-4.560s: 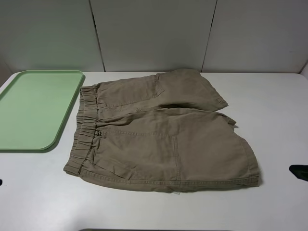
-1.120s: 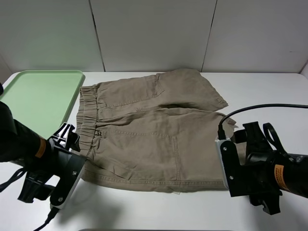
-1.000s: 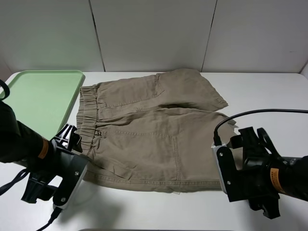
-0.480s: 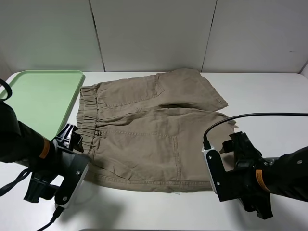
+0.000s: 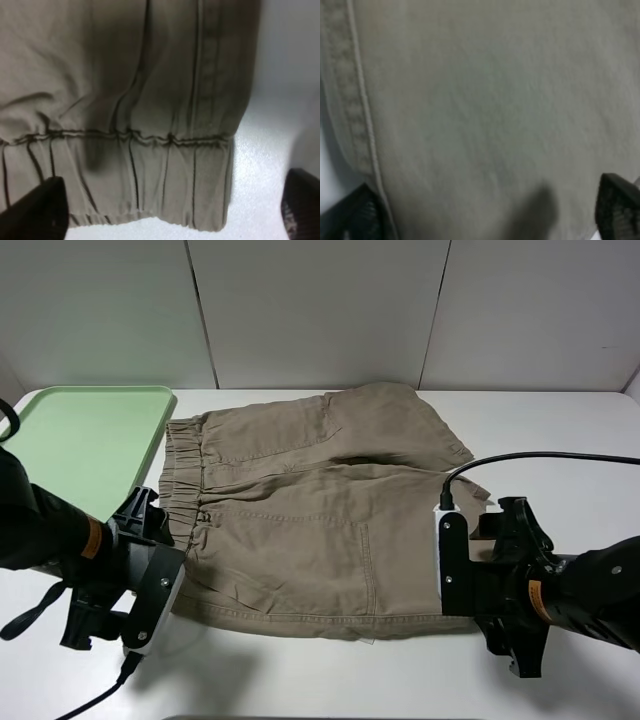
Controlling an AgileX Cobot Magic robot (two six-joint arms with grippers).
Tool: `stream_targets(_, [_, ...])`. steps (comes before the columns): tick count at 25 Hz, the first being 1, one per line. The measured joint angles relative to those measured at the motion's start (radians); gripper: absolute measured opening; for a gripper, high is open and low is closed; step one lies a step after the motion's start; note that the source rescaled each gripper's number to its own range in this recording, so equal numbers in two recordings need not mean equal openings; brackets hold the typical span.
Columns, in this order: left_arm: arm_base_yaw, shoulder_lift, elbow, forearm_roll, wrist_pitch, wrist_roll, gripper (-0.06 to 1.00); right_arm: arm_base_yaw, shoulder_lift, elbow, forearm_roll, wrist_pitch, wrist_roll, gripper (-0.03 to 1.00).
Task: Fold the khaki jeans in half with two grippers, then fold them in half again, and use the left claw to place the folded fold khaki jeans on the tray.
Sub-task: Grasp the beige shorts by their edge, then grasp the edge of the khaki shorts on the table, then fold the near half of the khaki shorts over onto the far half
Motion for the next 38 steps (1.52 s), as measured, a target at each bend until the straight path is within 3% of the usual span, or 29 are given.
stream_targets(4, [0.0, 0.0, 0.0, 0.0, 0.006, -0.001, 0.7, 0.0, 0.0, 0.0, 0.0, 0.0, 0.014, 0.61])
stream_targets(7, [0.0, 0.0, 0.0, 0.0, 0.015, -0.001, 0.63, 0.0, 0.0, 0.0, 0.0, -0.009, 0.017, 0.35])
stream_targets(10, [0.0, 0.0, 0.0, 0.0, 0.024, -0.002, 0.59, 0.0, 0.0, 0.0, 0.0, -0.021, 0.017, 0.18])
stream_targets(14, [0.0, 0.005, 0.001, -0.002, 0.033, -0.002, 0.59, 0.0, 0.0, 0.0, 0.0, -0.022, 0.017, 0.13])
stream_targets(24, [0.0, 0.095, -0.017, -0.001, -0.018, -0.008, 0.57, 0.0, 0.0, 0.0, -0.003, -0.026, 0.02, 0.12])
stream_targets(26, [0.0, 0.097, -0.018, -0.001, -0.02, -0.009, 0.49, 0.0, 0.0, 0.0, -0.003, -0.026, 0.02, 0.12])
stream_targets(31, [0.0, 0.107, -0.02, -0.002, -0.017, -0.022, 0.04, 0.0, 0.0, 0.0, -0.003, -0.027, 0.02, 0.08])
stream_targets(33, [0.0, 0.107, -0.021, -0.001, -0.012, -0.028, 0.03, 0.0, 0.0, 0.0, -0.003, -0.018, 0.02, 0.0])
stream_targets(38, [-0.001, 0.106, -0.021, -0.001, -0.007, -0.037, 0.03, 0.0, 0.001, -0.04, 0.055, 0.016, 0.02, 0.0])
